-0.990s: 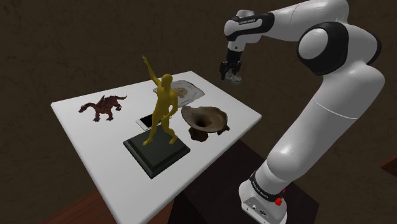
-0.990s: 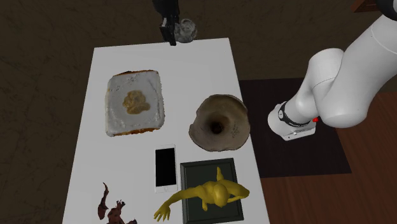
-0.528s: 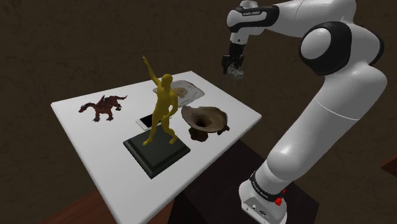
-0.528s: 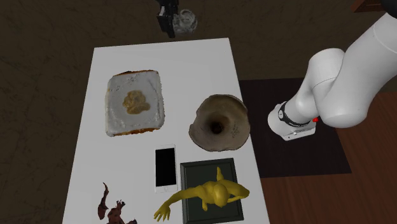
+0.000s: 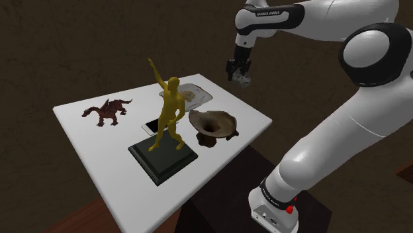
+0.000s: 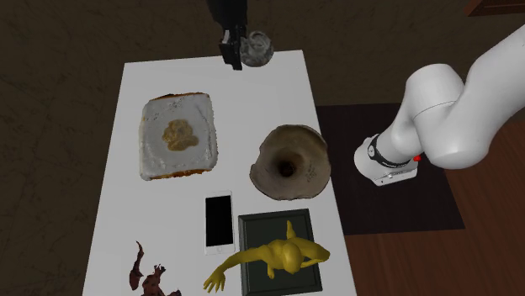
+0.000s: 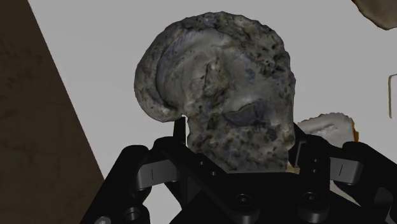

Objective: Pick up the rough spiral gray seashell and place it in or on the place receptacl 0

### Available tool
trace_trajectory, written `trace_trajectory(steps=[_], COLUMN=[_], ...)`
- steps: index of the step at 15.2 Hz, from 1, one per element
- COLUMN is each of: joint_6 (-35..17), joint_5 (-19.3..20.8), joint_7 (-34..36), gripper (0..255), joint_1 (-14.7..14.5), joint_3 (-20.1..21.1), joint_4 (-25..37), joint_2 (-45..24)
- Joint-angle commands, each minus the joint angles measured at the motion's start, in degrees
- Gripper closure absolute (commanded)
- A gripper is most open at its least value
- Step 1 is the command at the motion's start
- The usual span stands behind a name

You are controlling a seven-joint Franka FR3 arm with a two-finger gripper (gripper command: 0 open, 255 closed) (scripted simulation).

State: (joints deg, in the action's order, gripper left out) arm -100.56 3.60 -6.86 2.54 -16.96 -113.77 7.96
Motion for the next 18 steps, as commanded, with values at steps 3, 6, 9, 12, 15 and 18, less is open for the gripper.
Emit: trace_trajectory(steps=[3,6,9,12,15,18], joint_6=[-0.3,-0.5,-0.5,-0.4,-0.4,-0.4], joint_5=[0.5,0.2,-0.6,-1.8,-3.4,-5.2], joint_7=[5.6,9.7,13.7,17.6,21.6,25.6], gripper=[255,255,255,255,255,255], joint_1=[-1.9,-3.3,-4.7,-6.2,-7.8,-9.6], joint_3=[3.2,5.8,8.6,11.4,14.4,17.5], joint_4=[-6.4,-10.6,-14.1,-17.1,-19.5,-21.4], joint_2=[6.1,10.0,13.4,16.3,18.8,20.7])
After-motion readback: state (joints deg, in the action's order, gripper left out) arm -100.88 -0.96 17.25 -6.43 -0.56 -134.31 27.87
